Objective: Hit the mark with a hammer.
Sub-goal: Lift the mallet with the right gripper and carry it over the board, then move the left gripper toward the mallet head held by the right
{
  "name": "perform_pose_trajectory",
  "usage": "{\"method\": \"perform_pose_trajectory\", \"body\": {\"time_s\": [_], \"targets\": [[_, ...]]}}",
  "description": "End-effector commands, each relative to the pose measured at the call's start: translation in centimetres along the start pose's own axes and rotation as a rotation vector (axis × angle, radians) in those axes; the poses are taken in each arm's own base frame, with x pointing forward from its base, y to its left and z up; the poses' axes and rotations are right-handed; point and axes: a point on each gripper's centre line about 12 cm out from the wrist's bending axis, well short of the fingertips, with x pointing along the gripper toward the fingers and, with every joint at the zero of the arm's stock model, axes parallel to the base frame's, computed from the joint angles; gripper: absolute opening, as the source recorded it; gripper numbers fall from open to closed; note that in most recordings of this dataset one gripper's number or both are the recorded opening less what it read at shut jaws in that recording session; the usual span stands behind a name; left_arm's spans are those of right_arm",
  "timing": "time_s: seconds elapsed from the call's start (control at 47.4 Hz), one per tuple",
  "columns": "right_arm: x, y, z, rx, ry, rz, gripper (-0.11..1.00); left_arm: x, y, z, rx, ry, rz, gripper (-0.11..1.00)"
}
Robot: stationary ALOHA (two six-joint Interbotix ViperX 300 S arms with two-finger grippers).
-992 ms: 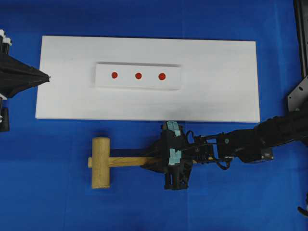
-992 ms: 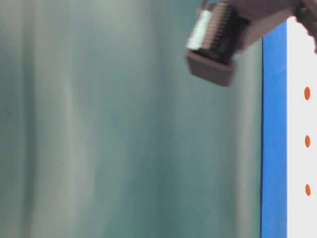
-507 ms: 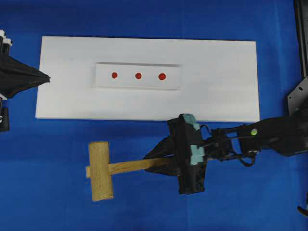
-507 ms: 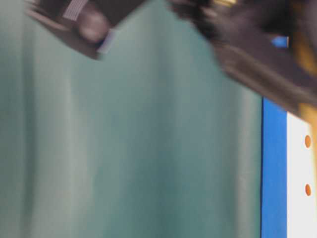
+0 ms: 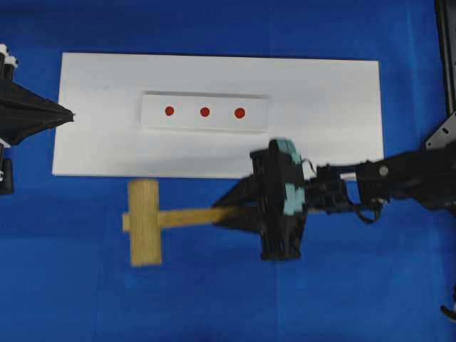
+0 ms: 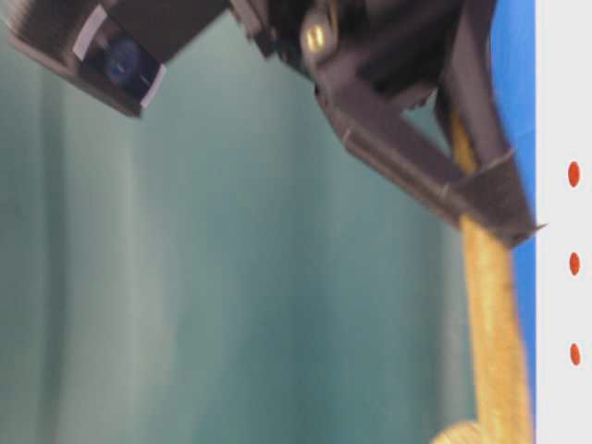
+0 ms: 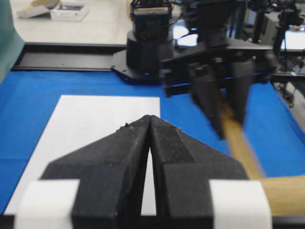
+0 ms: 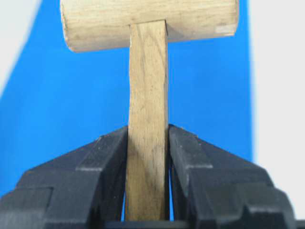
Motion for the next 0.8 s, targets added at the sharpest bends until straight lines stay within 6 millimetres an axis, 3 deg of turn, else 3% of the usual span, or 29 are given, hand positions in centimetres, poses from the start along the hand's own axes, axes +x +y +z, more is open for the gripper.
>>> {"method": "perform_pose_trajectory", "body": {"time_s": [0.0,0.338,0.591,0.781], "targets": [[-1.1,-1.3,2.5,-0.005,-0.063,-0.022,0.10,0.2,0.0,0.3,-0.005,-0.008,-0.001,0.00],[-3.1,-6.8,5.3,-0.100,-0.111,-0.159,0.10,0.2,0.0,0.3,-0.005,-0.006,-0.001,0.00],[-3.6,-7.4,5.7,-0.171,-0.121,-0.177,0.10,0.2,0.0,0.3,-0.009,-0.006,-0.001,0.00],[-3.9,-7.5,6.8,-0.428,-0.129,-0.191,0.10,0.2,0.0,0.4,-0.038,-0.009,0.000,0.00]]}}
